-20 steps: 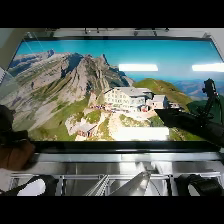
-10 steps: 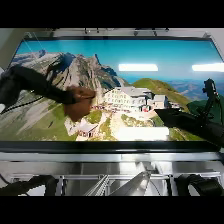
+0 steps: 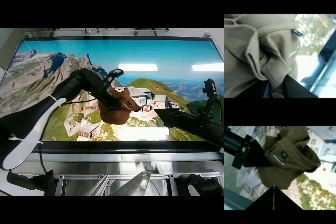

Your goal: Fold the shirts.

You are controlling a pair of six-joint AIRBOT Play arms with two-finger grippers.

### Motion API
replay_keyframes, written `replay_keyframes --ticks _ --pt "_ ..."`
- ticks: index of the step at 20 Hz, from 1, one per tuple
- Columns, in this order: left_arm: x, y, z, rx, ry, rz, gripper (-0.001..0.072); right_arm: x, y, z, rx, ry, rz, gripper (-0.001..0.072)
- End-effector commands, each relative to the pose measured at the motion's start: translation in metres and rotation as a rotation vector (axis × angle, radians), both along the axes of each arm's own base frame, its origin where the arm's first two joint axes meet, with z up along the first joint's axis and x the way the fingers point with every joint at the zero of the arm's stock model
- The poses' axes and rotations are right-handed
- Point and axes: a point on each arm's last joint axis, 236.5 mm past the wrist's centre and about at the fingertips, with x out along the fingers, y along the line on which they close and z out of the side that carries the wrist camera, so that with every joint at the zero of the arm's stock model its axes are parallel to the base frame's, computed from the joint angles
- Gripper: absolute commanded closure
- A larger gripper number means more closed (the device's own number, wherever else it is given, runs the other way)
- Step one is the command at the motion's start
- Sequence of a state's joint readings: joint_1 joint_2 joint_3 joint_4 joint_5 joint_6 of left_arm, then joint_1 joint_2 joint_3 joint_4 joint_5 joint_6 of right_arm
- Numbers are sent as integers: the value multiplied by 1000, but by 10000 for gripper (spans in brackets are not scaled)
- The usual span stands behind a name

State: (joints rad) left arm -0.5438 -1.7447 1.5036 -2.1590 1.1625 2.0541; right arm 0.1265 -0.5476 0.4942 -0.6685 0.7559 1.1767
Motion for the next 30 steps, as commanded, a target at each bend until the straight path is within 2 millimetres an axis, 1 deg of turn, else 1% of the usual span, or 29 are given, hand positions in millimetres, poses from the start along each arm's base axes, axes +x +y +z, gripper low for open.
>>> replay_keyframes --ticks 1,2,3,4,5,6,7,8,10,12,14,15,16,17,18,20,22,24,27,28,30 --pt "-27 -22 -13 34 87 -97 331 -2 2 0 11 7 7 688" --pt "-27 -16 -2 55 103 -112 159 -2 4 1 21 10 8 688" --pt "-23 -6 10 87 127 -76 5 -1 5 6 55 16 -4 687" --pt "-22 3 27 98 166 -47 -11 0 6 9 84 27 -20 687" --pt "-23 16 41 109 195 -34 -11 0 6 8 82 29 -19 688" --pt "-26 29 51 122 218 -21 -10 0 6 6 80 34 -18 689" --pt "-29 42 56 127 233 -7 -8 -1 7 6 86 41 -16 688" --pt "-33 56 59 131 248 21 12 -3 9 6 108 65 -18 688" --pt "-50 85 55 138 281 84 9 -3 11 7 147 95 -34 688" --pt "-78 117 42 149 322 143 9 -2 11 4 155 115 -41 688" --pt "-108 147 29 147 357 224 9 -5 14 -7 140 159 -21 687" --pt "-116 159 22 136 349 278 9 -4 15 -17 131 194 -16 668" --pt "-116 167 18 120 320 333 9 -1 15 -29 119 224 -14 518" --pt "-109 174 14 99 272 398 9 3 15 -44 96 256 -5 344" --pt "-97 175 13 56 220 468 9 7 16 -60 74 294 6 304" --pt "-76 167 15 -34 176 566 9 17 17 -87 21 341 44 288" --pt "-63 155 13 -75 220 593 8 33 19 -107 -24 366 85 192" --pt "-44 143 10 -100 257 595 8 54 22 -119 -69 352 132 190" --pt "-22 126 3 -90 244 538 8 84 25 -128 -95 338 164 188" --pt "-14 118 -2 -87 243 528 8 92 27 -130 -95 343 164 188" --pt "-2 101 -14 -77 247 503 9 101 28 -139 -98 355 171 188"
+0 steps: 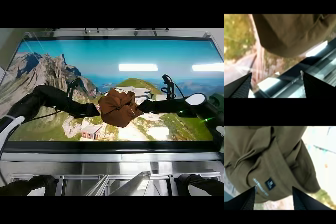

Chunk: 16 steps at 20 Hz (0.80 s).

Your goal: Fold the shirts.

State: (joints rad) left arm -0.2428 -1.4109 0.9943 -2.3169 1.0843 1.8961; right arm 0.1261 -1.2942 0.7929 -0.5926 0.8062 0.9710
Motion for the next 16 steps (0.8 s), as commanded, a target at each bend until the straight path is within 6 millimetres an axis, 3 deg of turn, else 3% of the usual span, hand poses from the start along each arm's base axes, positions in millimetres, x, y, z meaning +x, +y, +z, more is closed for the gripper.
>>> replay_keyframes --ticks 1,4,5,6,7,8,9,11,12,13,16 --pt "23 -30 -20 -3 3 -40 9 18 4 -20 -15 18 35 188" --pt "37 -59 -32 -5 1 -95 10 12 5 -40 -15 76 44 190" --pt "42 -68 -33 -8 -7 -110 10 7 7 -43 -5 99 56 237" --pt "47 -75 -33 -12 -16 -120 12 3 11 -44 9 119 67 430" --pt "50 -81 -31 -15 -17 -128 180 0 14 -41 27 123 83 674" --pt "53 -85 -27 -22 -17 -136 500 -3 21 -34 62 113 112 690" --pt "53 -87 -20 -31 -18 -148 691 -5 28 -23 100 87 143 691" --pt "54 -86 10 -55 -33 -178 691 2 35 12 163 -10 156 692" --pt "56 -83 34 -71 -65 -187 691 11 31 38 193 -75 132 692" --pt "59 -78 61 -87 -108 -193 691 20 25 67 209 -152 111 692" --pt "58 -56 169 -135 -296 -189 691 41 -14 178 203 -436 33 694"
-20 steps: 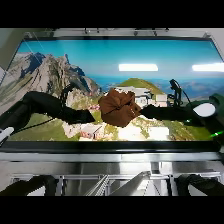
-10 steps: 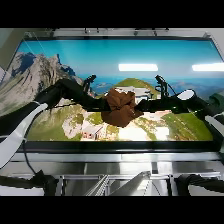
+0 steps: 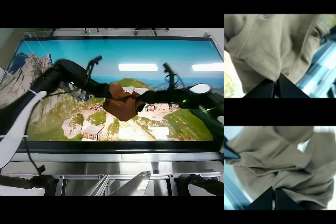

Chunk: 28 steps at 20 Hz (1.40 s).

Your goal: Fold the shirts.

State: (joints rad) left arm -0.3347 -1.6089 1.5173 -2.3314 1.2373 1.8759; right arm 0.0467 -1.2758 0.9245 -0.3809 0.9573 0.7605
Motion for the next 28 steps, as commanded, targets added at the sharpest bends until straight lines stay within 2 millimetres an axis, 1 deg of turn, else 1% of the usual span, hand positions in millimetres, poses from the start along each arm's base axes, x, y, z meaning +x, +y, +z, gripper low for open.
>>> replay_keyframes --ticks 1,3,4,5,6,7,8,9,10,11,12,13,15,17,18,20,21,23,24,25,26,27,28 --pt "-7 24 118 -70 -195 12 691 12 -38 131 43 -314 -101 694" --pt "-12 42 191 -113 -367 50 691 5 -66 206 41 -479 -179 694" --pt "-17 53 221 -122 -443 69 691 -1 -81 240 27 -568 -229 693" --pt "-22 65 246 -125 -509 90 691 -7 -99 271 22 -639 -308 694" --pt "-27 79 268 -130 -563 121 691 -13 -120 296 24 -690 -393 694" --pt "-32 93 282 -129 -599 156 691 -21 -135 310 25 -716 -451 694" --pt "-38 106 288 -121 -615 184 691 -28 -142 314 21 -722 -470 694" --pt "-42 117 287 -110 -614 211 691 -34 -141 312 14 -710 -450 694" --pt "-47 127 279 -95 -593 231 690 -38 -134 305 11 -686 -406 694" --pt "-51 133 265 -84 -557 245 690 -42 -123 294 18 -645 -348 693" --pt "-54 135 248 -76 -515 250 690 -44 -112 282 37 -590 -296 693" --pt "-57 135 226 -69 -460 251 689 -46 -101 267 46 -540 -242 693" --pt "-61 130 171 -52 -330 246 690 -46 -81 229 64 -434 -163 693" --pt "-54 126 120 -34 -271 245 689 -39 -68 185 92 -324 -150 693" --pt "-47 123 97 -26 -254 244 689 -31 -67 161 96 -277 -170 692" --pt "-31 115 51 -3 -200 249 689 -11 -72 110 70 -207 -239 693" --pt "-21 110 29 9 -178 261 691 0 -78 84 49 -169 -280 692" --pt "0 103 -10 32 -139 289 689 20 -93 42 17 -92 -351 692" --pt "8 99 -25 42 -119 292 625 30 -101 24 5 -59 -387 692" --pt "14 95 -39 50 -94 287 356 38 -107 9 -6 -33 -414 691" --pt "20 90 -47 48 -68 282 119 43 -112 -6 -16 -5 -434 683" --pt "24 87 -52 47 -36 280 -8 47 -116 -21 -24 25 -450 541" --pt "27 82 -54 45 -14 254 -10 49 -119 -34 -28 53 -458 332"
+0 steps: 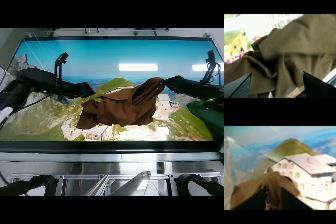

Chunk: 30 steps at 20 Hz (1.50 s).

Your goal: Fold the shirts.

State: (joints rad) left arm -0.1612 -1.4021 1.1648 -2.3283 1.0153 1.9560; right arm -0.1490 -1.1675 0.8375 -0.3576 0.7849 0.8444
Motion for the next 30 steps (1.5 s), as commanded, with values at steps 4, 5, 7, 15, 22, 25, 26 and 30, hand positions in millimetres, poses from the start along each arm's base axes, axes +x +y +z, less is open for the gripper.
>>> replay_keyframes --ticks 4,5,7,15,22,25,26,30 --pt "-7 -3 -14 -13 208 -164 -9 -9 -37 -73 -127 155 8 277" --pt "-21 3 -12 -19 264 -200 -9 -21 -41 -78 -123 204 28 166" --pt "-50 15 -20 -29 375 -233 -9 -58 -41 -94 -124 333 129 69" --pt "-140 51 -77 -38 529 -55 9 -129 3 -146 -131 521 334 73" --pt "-111 108 -110 -10 409 296 8 -116 34 -161 -149 492 341 73" --pt "-99 113 -122 -6 420 340 9 -105 37 -157 -113 468 301 73" --pt "-95 114 -127 -10 440 344 9 -105 39 -155 -108 459 306 73" --pt "-87 99 -138 -22 518 269 9 -103 40 -154 -101 455 304 73"
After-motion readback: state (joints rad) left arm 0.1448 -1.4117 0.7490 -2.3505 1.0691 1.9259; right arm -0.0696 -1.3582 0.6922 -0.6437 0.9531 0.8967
